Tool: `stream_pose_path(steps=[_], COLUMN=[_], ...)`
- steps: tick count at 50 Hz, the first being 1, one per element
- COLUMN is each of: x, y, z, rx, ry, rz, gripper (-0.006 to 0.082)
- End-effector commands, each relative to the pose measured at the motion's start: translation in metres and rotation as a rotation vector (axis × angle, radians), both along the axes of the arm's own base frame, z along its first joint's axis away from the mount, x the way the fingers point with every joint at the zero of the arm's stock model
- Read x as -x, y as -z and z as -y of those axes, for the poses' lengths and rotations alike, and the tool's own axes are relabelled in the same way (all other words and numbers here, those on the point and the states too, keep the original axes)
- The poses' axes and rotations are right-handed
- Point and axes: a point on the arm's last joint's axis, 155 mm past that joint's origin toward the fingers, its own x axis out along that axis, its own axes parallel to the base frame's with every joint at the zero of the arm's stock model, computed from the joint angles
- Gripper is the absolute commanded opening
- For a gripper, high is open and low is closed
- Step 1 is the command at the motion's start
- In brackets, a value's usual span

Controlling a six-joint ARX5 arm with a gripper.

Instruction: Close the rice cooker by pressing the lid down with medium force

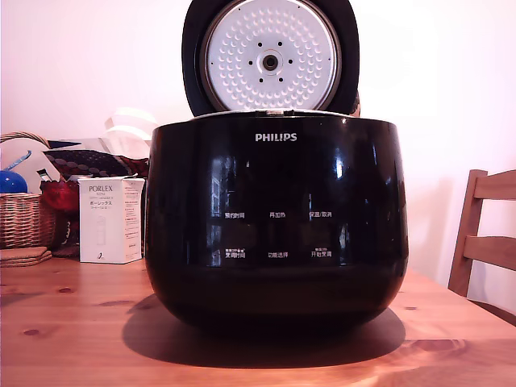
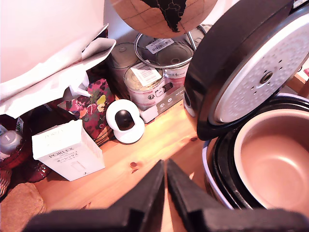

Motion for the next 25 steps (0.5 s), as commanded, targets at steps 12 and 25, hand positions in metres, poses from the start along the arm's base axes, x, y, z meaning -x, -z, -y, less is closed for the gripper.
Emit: stream_pose_path(steps=[12, 25], x=[-0.006, -0.012], y=[-0.011, -0.021], z=[0.001, 0.004], rx=[0.011, -0.007], ry=[0.004, 0.029], rz=[0.061, 0.127], gripper=[-0.0021, -0.0021])
